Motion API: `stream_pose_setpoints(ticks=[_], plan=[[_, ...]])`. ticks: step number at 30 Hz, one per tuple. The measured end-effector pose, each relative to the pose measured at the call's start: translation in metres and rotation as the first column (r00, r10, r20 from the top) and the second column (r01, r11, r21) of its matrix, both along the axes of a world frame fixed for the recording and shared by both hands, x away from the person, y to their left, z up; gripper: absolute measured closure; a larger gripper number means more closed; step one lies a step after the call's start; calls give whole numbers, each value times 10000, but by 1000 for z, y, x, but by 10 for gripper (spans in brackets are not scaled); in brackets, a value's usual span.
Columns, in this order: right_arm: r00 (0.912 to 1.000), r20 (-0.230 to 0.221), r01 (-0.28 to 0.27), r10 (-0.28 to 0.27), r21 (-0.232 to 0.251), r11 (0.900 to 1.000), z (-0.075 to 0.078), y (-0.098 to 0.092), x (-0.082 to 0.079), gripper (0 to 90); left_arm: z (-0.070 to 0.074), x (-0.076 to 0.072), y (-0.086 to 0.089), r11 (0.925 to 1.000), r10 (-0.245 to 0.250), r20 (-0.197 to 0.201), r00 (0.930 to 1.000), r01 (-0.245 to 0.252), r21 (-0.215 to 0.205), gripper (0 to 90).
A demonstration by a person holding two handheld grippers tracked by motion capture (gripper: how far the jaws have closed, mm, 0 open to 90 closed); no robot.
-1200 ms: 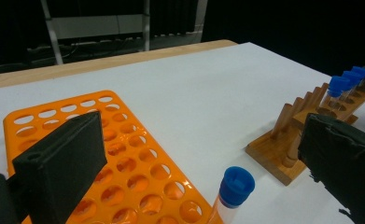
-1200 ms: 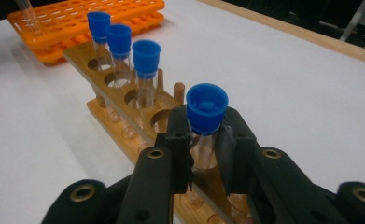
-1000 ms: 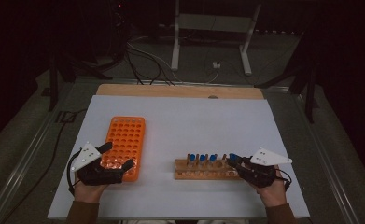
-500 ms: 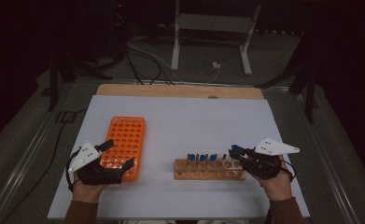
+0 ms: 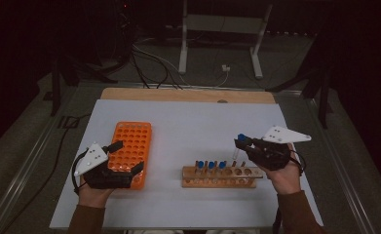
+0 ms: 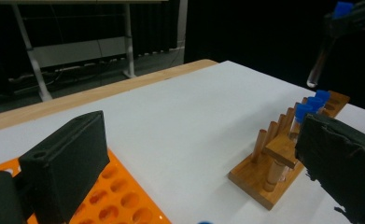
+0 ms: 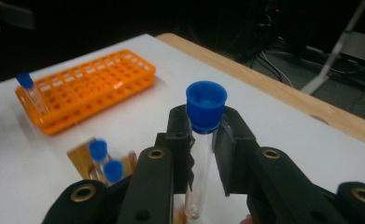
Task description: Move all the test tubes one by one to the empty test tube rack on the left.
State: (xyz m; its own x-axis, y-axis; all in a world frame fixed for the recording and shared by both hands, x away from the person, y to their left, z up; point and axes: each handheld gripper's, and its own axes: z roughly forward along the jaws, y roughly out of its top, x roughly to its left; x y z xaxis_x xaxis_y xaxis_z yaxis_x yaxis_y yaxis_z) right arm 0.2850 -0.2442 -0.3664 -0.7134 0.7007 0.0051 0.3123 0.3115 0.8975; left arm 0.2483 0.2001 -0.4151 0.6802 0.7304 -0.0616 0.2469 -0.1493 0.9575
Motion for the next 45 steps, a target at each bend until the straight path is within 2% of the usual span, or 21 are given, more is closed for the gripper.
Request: stream_pose_setpoints(ticks=[11, 15, 24, 29, 31, 34, 40, 45], plan=[[9969, 140, -782, 780, 125, 9969, 14, 50, 17, 771, 8, 7, -15, 9998, -220, 102, 9997, 220, -5, 47], [9934, 183, -1133, 1130, 170, 9934, 18, 69, 20, 771, 10, 10, -21, 9994, -345, 86, 9994, 345, -45, 52], [9816, 241, -1905, 1896, 397, 9809, 23, 108, 22, 772, 15, 16, -42, 9973, -723, -20, 9974, 723, 154, 84], [9742, 278, -2250, 2239, 456, 9733, 25, 126, 20, 771, 16, 19, -54, 9945, -1024, -51, 9947, 1025, 216, 172], [9710, 264, -2387, 2376, 476, 9699, 25, 132, 20, 771, 16, 20, -58, 9933, -1151, -8, 9934, 1151, 122, 227], [9675, 274, -2526, 2515, 479, 9664, 25, 140, 19, 771, 16, 21, -62, 9921, -1253, -22, 9921, 1253, 54, 259], [9615, 211, -2748, 2741, 514, 9601, 23, 152, 18, 771, 14, 24, -66, 9894, -1443, -7, 9895, 1442, -136, 374], [9563, 163, -2922, 2918, 550, 9548, 20, 159, 18, 771, 14, 25, -68, 9848, -1716, 77, 9851, 1718, -276, 504]])
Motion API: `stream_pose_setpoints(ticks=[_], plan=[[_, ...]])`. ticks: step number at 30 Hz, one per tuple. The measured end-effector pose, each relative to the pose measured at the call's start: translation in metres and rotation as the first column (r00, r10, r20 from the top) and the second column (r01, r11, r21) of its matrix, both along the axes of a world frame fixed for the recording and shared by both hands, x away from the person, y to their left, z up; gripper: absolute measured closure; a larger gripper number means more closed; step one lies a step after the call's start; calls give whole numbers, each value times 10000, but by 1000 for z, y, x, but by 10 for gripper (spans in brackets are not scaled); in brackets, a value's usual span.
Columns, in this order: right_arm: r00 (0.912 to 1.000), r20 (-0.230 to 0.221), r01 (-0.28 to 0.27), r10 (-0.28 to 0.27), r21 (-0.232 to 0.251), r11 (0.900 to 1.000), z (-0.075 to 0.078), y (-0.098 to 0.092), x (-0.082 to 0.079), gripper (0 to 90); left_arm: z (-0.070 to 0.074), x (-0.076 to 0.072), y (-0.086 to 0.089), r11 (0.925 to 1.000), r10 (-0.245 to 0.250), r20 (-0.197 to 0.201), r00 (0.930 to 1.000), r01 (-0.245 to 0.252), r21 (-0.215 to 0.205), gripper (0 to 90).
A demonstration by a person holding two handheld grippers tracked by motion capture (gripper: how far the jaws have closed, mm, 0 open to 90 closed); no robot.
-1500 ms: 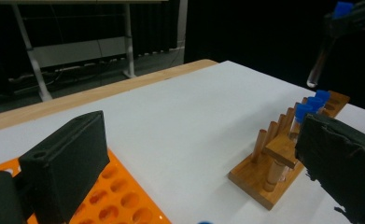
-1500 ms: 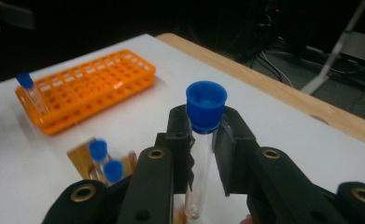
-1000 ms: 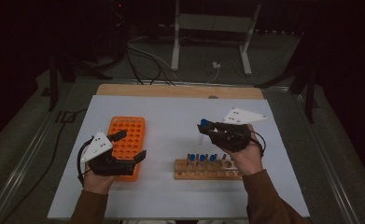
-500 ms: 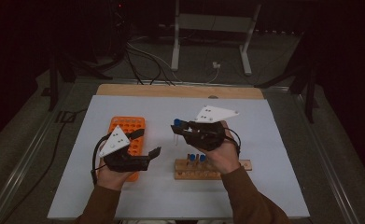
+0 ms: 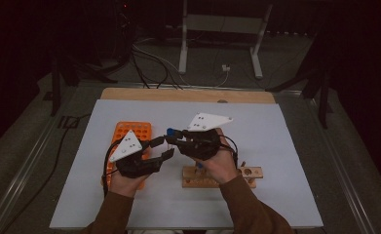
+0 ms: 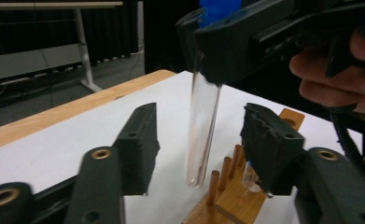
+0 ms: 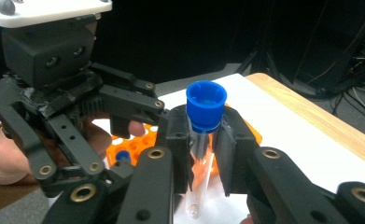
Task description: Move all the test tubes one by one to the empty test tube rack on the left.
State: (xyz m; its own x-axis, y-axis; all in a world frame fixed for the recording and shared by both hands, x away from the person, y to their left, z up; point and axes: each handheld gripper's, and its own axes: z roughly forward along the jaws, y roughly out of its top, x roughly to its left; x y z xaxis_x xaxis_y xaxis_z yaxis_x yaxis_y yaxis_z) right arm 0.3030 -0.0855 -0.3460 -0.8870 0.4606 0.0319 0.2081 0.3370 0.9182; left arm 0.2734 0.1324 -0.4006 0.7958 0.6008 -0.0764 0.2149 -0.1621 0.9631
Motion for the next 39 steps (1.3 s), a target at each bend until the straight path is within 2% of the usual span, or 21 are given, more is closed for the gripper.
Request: stream_pose_setpoints(ticks=[10, 15, 22, 27, 28, 31, 33, 39], plan=[[9998, -169, -118, 119, 77, 9999, -5, 4, 0, 771, 0, 0, -3, 9997, -60, 74, 10000, 59, 218, 691], [9997, -228, -75, 77, 79, 9999, -7, 2, 0, 771, -1, 0, -2, 9995, -3, 92, 10000, 0, 322, 681], [9995, -296, -112, 116, 145, 9998, -8, 1, 0, 771, -2, 1, -3, 9991, -34, 122, 9999, 28, 421, 755], [9992, -335, -191, 196, 156, 9997, -9, 1, -1, 766, -3, 0, -3, 9991, -84, 114, 9999, 79, 414, 776], [9992, -319, -218, 224, 178, 9996, -10, 1, -1, 735, -3, 0, -3, 9990, -50, 103, 9999, 45, 444, 777], [9984, -469, -286, 301, 315, 9991, -11, -1, 0, 483, -3, 0, 1, 9990, 80, 99, 9999, -85, 433, 777], [9986, -529, -43, 60, 336, 9994, -11, -3, 1, 343, -3, 1, 4, 9993, 207, 89, 9997, -209, 316, 777], [9949, -827, 616, -575, 485, 9969, -16, -24, 5, 167, -3, 0, 20, 9978, 605, 45, 9982, -606, 272, 777]])
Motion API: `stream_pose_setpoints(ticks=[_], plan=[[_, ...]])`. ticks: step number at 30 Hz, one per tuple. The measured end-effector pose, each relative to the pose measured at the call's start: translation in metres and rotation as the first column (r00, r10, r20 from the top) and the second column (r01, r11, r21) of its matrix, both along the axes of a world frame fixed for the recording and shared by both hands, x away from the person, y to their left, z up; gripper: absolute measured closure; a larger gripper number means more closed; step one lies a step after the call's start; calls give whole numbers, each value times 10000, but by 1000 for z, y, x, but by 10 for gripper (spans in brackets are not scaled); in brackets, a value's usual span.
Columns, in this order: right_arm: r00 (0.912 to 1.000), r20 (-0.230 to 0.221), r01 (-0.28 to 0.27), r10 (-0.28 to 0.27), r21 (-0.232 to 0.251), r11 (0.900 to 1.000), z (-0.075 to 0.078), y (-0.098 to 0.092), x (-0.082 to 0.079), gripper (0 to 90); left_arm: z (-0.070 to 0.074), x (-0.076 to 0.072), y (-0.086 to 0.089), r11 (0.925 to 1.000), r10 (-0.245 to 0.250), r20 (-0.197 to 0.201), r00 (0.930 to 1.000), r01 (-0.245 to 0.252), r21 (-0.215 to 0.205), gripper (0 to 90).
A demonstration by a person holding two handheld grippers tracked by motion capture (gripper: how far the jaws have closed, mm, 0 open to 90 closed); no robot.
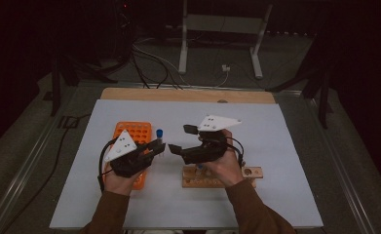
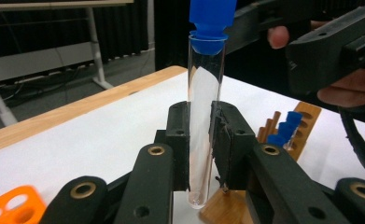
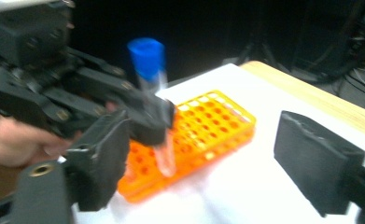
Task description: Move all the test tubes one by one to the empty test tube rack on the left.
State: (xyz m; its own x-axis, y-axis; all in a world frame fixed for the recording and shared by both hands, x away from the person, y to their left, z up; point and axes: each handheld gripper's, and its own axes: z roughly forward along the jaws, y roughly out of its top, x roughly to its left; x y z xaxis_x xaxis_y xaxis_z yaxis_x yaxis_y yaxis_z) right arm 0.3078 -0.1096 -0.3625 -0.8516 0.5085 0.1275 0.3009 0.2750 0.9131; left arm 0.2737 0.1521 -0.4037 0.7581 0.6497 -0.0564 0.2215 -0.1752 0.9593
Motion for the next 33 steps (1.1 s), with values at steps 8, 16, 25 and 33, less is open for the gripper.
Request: stream_pose_setpoints(ticks=[8, 16, 25, 33], plan=[[9960, -25, 898, -898, 29, 9960, -7, -44, 1, 149, -1, -4, 26, 9978, 656, -12, 9978, -656, -18, 777], [9859, 249, 1654, -1655, 41, 9862, -6, -78, -3, 149, -6, -12, 52, 9921, 1255, -89, 9921, -1254, 64, 777], [9745, 383, 2213, -2211, -4, 9752, -10, -107, -10, 148, -20, -22, 75, 9863, 1646, -347, 9858, -1639, 203, 776], [9688, 370, 2447, -2449, 87, 9696, -14, -122, -14, 150, -42, -31, 81, 9869, 1612, -695, 9845, -1604, 171, 776]])
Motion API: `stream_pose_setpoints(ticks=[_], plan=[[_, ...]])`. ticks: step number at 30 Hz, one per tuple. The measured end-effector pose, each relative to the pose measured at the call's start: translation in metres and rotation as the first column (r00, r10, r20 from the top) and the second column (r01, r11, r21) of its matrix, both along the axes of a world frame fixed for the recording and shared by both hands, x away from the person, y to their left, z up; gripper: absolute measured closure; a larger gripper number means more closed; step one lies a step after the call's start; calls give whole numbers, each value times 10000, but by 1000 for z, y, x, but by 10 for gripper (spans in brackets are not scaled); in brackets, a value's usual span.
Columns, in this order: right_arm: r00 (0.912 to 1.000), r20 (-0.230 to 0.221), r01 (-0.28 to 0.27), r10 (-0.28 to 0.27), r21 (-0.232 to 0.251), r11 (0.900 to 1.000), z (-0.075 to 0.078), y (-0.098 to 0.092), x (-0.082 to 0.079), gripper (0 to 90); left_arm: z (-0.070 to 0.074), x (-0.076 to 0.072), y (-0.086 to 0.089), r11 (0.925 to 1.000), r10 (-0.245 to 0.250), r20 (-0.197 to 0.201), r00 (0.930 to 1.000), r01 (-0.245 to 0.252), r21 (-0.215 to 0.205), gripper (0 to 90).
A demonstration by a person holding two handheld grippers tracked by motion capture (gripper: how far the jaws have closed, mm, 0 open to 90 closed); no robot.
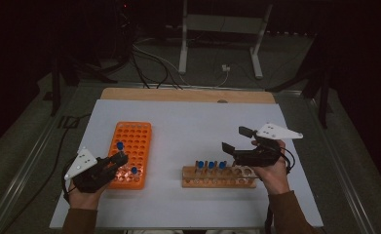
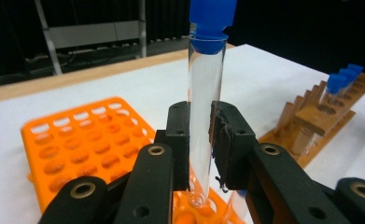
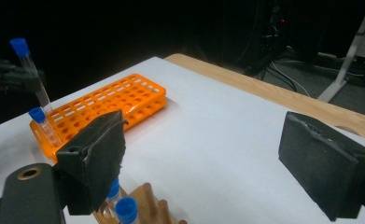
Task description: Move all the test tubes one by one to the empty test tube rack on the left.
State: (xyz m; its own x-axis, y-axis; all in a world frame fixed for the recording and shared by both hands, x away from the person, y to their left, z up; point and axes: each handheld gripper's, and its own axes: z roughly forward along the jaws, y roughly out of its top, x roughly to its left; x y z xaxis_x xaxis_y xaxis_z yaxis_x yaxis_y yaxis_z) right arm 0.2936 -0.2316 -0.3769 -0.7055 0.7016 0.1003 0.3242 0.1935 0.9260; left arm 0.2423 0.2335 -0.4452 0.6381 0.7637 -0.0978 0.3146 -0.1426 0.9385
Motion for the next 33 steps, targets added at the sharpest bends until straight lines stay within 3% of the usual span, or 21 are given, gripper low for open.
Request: stream_pose_setpoints(ticks=[8, 13, 27, 33], plan=[[9999, 44, 127, -128, 132, 9998, -2, -8, -4, 153, -13, -8, 1, 9995, -251, -170, 9995, 248, -170, 775], [9998, 27, 212, -213, 204, 9996, -4, -12, -5, 154, -19, -9, 0, 9991, -431, -323, 9985, 430, -55, 775], [9995, 65, 309, -312, 347, 9989, -6, -19, -8, 157, -32, -6, -2, 9970, -577, -575, 9967, 605, 483, 775], [9995, 64, 306, -309, 365, 9989, -7, -20, -8, 158, -38, -6, -3, 9934, -685, -898, 9936, 762, 853, 775]])
